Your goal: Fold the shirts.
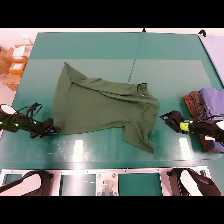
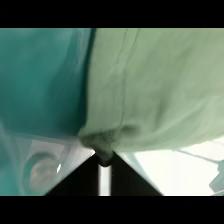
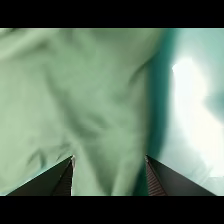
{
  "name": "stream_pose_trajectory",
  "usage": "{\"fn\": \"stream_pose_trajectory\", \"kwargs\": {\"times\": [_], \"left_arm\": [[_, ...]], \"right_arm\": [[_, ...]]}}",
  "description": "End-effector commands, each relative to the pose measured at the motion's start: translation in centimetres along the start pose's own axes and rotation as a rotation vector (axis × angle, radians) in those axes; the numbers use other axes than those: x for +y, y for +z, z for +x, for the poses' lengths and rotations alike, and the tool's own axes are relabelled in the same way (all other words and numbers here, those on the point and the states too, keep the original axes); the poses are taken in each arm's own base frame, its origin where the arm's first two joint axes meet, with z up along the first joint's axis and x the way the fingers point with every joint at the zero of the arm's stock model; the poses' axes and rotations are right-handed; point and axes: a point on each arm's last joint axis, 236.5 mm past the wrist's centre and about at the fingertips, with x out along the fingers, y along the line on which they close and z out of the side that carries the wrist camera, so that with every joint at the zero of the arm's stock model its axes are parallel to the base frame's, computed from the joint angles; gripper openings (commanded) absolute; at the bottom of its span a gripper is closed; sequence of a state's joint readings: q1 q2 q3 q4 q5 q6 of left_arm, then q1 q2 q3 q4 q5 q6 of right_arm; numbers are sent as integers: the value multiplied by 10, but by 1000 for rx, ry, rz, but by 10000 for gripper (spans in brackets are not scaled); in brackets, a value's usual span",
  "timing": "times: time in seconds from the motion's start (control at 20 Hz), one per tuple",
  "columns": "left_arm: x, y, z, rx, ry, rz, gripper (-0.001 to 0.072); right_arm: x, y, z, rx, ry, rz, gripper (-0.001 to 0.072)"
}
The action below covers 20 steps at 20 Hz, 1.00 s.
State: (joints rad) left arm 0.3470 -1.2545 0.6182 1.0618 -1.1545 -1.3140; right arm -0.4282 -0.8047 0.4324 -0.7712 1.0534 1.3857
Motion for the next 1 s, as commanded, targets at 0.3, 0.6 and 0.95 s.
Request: {"fn": "stream_pose_trajectory", "kwargs": {"times": [0.3, 0.6, 0.95], "left_arm": [[-10, 30, -14, -98, -13, 59, 24], [-24, 38, -27, -112, -47, 73, 25], [-214, 56, -328, -870, -195, 549, 24]], "right_arm": [[-30, -11, 69, 218, 80, 96, 506], [19, -12, 94, 299, 176, 3, 18], [205, 105, -117, -69, 422, -378, 18]]}}
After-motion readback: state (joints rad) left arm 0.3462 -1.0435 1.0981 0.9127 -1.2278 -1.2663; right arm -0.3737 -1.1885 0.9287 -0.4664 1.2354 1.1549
